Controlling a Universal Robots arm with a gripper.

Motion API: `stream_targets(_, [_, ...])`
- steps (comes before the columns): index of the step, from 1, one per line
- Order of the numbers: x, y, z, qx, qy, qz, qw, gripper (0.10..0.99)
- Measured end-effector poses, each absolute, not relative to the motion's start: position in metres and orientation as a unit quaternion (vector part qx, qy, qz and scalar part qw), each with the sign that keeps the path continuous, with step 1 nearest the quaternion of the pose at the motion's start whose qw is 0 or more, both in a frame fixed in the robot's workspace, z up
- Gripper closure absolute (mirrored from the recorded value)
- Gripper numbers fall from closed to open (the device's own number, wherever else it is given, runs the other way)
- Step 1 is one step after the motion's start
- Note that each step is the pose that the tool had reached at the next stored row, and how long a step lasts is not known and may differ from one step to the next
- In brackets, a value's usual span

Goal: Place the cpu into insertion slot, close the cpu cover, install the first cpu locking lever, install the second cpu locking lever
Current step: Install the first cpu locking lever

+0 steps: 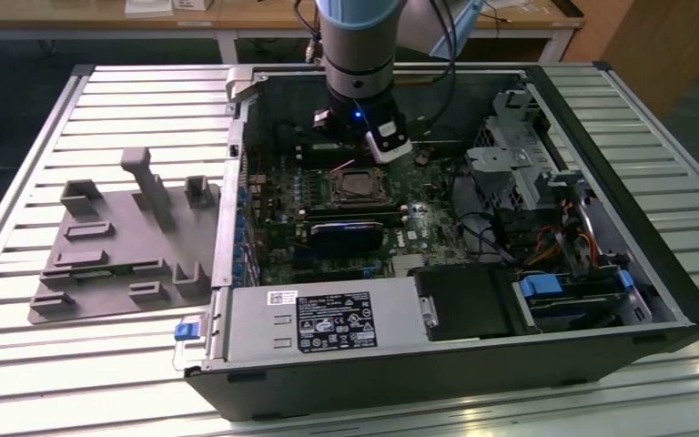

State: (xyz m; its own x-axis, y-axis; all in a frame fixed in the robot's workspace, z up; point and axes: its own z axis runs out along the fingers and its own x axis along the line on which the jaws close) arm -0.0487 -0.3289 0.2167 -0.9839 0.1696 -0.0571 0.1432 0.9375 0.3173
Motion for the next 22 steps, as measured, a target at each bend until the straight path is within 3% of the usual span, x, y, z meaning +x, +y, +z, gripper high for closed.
stream_targets(6, [-0.053,-0.329,0.214,0.076,0.983,0.156,0.063,0.984])
stream_targets(22, [-0.053,-0.318,0.208,0.09,0.983,0.144,0.067,0.984])
